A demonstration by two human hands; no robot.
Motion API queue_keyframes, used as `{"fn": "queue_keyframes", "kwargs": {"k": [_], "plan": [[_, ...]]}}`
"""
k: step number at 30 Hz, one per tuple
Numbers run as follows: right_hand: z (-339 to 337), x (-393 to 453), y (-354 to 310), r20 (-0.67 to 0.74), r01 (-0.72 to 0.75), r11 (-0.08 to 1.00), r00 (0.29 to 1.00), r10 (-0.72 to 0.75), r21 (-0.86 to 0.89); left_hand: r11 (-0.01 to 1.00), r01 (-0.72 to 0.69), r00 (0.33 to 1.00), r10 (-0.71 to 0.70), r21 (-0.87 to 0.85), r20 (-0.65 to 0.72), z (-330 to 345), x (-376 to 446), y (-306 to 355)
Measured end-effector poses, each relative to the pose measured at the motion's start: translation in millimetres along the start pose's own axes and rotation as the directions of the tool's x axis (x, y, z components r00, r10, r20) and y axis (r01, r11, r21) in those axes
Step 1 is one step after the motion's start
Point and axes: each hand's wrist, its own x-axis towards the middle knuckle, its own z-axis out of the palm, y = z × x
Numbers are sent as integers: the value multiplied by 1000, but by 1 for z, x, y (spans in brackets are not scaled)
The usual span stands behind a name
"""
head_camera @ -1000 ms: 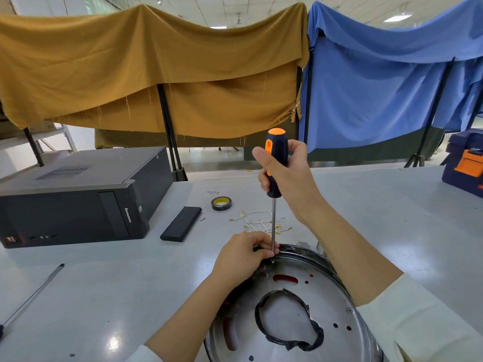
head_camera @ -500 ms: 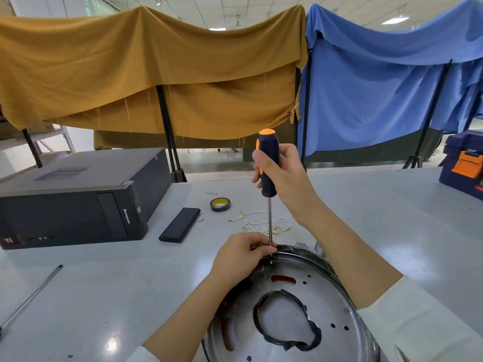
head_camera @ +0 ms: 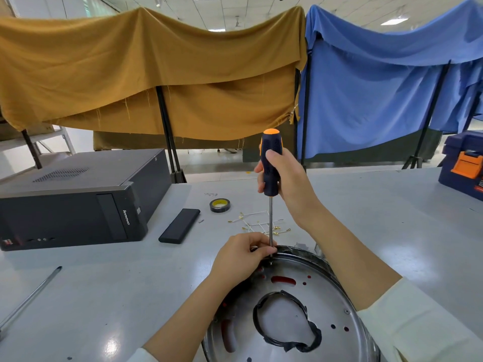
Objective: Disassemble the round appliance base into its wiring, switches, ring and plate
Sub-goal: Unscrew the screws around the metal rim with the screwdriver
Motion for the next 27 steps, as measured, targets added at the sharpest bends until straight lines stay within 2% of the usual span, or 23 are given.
{"fn": "queue_keyframes", "kwargs": {"k": [2, 4, 7, 11, 17, 23, 25, 27], "plan": [[2, 0, 1, -25, 18, 1000, 1000, -17, 17, 1000, -6, 1000, 6, 13, -3, 0, 0, 0], [2, -1, 3, -48, 30, 999, 998, -32, -38, 1000, -9, 1000, 10, 28, -10, 1, 0, 0], [2, -1, 4, -28, 37, 993, 999, -40, -110, 1000, 6, 1000, -5, 26, -29, 1, 0, 0], [1, -1, 3, 11, 31, 997, 999, -30, -73, 999, -2, 999, 3, 34, -39, 0, 0, -1], [1, -1, 6, -32, 19, 988, 999, -24, -151, 999, -13, 1000, 14, 44, -9, 0, -2, 3], [-1, -3, 11, 119, 46, 983, 993, -25, -175, 999, 26, 998, -24, 23, -64, -1, -1, 2], [0, -2, 12, 113, 26, 986, 994, -7, -167, 999, 22, 998, -20, 32, -66, -1, -1, 2], [1, -1, 14, 72, 18, 972, 997, -1, -234, 999, 18, 998, -17, 28, -56, -1, -1, 2]]}}
